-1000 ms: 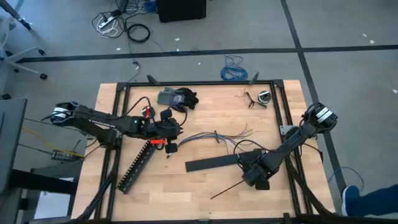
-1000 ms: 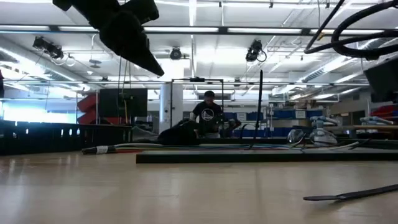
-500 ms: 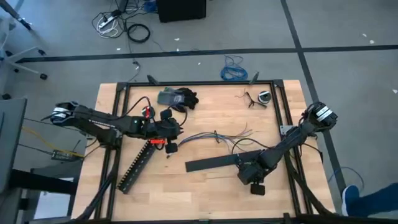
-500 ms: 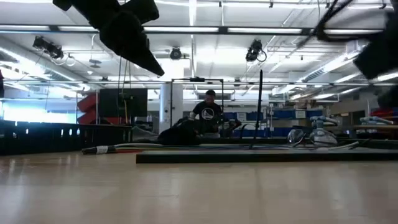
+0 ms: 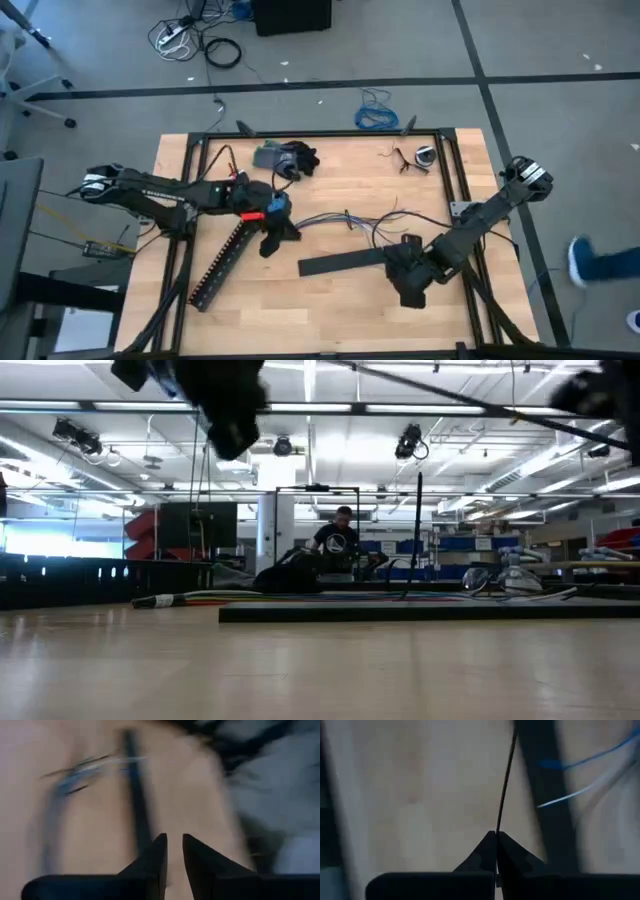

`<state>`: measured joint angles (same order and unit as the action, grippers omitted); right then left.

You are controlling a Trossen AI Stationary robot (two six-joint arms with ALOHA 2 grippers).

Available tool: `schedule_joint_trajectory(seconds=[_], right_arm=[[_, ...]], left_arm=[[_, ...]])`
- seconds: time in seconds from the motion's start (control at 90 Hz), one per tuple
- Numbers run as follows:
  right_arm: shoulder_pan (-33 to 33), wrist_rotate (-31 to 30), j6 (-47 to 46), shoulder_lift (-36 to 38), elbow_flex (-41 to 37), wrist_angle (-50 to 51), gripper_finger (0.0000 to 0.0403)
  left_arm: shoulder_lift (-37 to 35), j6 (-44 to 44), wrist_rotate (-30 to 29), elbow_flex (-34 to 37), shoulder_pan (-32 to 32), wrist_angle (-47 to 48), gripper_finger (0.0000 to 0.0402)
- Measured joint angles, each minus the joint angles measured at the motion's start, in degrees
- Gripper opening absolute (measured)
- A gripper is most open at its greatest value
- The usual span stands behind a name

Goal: Ziptie cables
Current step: Wrap the other black zip tie on the cable wires

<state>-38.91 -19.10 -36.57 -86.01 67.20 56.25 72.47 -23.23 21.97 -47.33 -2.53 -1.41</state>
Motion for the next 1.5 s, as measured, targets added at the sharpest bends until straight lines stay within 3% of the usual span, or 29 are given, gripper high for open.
schedule_joint_trajectory(seconds=[0.167, 0.267, 0.433, 0.589, 0.678, 0.789, 0.889, 1.0, 1.122, 1.356, 1.5], right_arm=[[1.72, -14.03, 11.74, 0.03, 3.03, -0.85, 0.0000], [4.19, -24.60, 15.02, 0.08, 3.90, -7.24, 0.0000], [7.46, -30.52, 27.71, 0.07, 3.91, -19.60, 0.0000], [9.11, -42.14, 30.04, 0.31, 3.89, -24.49, 0.0000], [9.92, -47.65, 30.88, 0.33, 3.89, -29.87, 0.0000], [11.49, -46.34, 32.58, 0.37, 3.89, -34.84, 0.0000], [13.31, -40.49, 38.18, 0.43, 3.01, -38.74, 0.0000], [14.71, -33.35, 54.89, 0.39, 0.84, -39.33, 0.0000], [16.21, -29.97, 65.30, 0.08, -0.16, -41.88, 0.0000], [16.44, -23.24, 75.64, -0.07, -0.19, -43.15, 0.0000], [17.41, -18.84, 75.90, -0.09, -0.19, -42.68, 0.0000]], left_arm=[[0.00, -5.32, 2.94, -0.02, 0.42, -12.71, 0.0053], [0.00, 1.74, 0.95, -0.02, -0.21, -15.20, 0.0053], [0.00, 17.79, -9.28, 0.00, -2.79, -15.35, 0.0053], [0.53, 13.74, -15.92, -0.02, -2.25, -17.23, 0.0053], [0.68, 17.37, -21.38, 1.67, -1.98, -18.69, 0.0053], [0.66, 22.72, -22.37, 5.64, -2.15, -27.80, 0.0053], [0.66, 22.60, -22.21, 10.70, -2.12, -39.27, 0.0053], [0.66, 2.64, -19.91, 14.25, -0.18, -48.31, 0.0053], [0.67, -14.56, -14.59, 16.73, 1.98, -48.19, 0.0053], [1.57, -27.70, -5.21, 19.61, 4.61, -48.62, 0.0053], [3.85, -35.62, -4.82, 19.29, 4.03, -51.62, 0.0053]])
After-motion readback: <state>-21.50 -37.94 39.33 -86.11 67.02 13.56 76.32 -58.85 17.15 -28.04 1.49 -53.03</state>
